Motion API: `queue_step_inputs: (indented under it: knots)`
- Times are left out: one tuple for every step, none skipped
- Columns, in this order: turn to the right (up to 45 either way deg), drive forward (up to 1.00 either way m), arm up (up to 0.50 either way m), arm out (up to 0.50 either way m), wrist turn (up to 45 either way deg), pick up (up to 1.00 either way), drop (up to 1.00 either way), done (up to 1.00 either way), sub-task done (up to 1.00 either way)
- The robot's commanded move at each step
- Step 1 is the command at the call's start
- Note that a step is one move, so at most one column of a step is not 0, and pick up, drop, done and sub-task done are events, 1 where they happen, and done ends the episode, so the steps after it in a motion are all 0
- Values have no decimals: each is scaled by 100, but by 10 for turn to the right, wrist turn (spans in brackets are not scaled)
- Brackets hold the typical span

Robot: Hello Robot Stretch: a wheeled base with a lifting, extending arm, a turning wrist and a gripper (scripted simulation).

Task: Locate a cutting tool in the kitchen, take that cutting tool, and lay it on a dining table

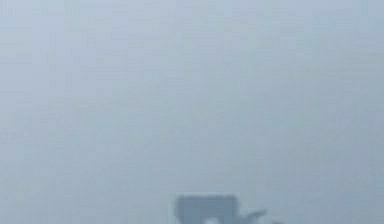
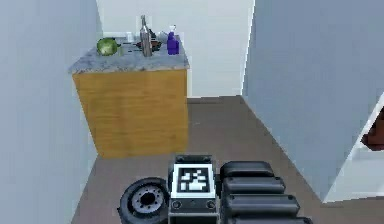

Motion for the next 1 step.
queue_step_inputs:
  knots:
    - [450, 0, 0, 0, 0, 0, 0, 0, 0]
